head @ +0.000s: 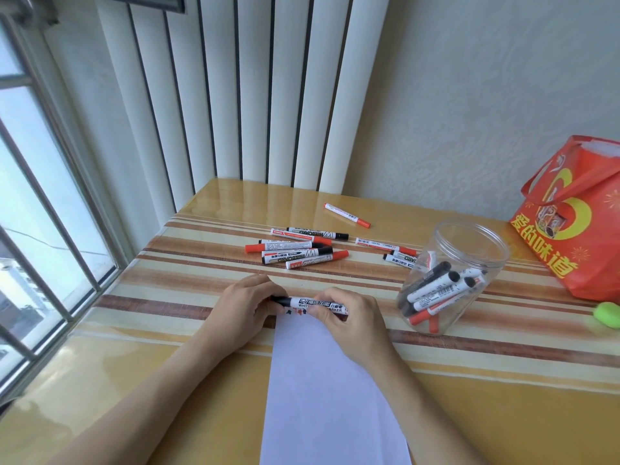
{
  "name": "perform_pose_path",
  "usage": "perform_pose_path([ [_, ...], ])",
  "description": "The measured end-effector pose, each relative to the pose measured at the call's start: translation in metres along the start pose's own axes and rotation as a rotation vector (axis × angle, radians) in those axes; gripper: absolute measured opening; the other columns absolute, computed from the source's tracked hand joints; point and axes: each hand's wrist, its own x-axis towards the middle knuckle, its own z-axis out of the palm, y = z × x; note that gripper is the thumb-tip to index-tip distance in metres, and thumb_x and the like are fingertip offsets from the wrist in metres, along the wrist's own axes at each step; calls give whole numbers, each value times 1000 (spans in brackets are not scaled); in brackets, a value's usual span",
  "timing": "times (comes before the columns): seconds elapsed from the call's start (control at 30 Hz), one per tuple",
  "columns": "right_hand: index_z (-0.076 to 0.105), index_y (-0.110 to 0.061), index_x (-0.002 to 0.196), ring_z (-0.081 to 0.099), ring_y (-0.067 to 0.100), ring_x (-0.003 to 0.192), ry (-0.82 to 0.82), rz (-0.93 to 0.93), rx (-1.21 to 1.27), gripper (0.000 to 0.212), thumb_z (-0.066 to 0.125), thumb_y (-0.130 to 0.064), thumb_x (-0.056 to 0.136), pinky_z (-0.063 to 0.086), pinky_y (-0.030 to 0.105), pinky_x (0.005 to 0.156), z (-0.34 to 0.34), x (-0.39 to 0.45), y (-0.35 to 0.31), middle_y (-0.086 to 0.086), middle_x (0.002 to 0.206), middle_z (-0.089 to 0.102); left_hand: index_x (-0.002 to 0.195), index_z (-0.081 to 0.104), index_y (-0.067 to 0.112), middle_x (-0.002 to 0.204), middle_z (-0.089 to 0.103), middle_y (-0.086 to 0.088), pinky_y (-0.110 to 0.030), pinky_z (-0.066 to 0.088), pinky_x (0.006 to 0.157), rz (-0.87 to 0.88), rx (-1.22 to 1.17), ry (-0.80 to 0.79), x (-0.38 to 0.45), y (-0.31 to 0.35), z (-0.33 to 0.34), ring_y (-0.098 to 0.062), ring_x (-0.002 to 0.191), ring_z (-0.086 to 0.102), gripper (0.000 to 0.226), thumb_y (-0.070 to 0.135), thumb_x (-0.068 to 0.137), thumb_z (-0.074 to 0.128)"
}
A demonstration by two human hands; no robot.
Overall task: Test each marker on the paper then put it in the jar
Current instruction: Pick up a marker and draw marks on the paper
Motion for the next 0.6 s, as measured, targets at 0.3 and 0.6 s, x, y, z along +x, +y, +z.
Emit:
perform_pose_path([
  [0.3,73,-30,96,69,9,86,-1,-3,13,23,68,-52,89,55,39,78,-1,2,-4,-17,91,74,96,71,20,87,60,17,-9,36,73,32,-6,35,0,0,3,-2,82,51,14,14,84,67],
  [0.6,58,-17,102,70,19,69,351,-64,266,13,68,-9,98,56,39,62,-31,20,-41,1,81,70,130,58,30,114,65,18,-32,46,90,-66,12,-24,1,4,3,-3,108,60,45,59,98,44],
])
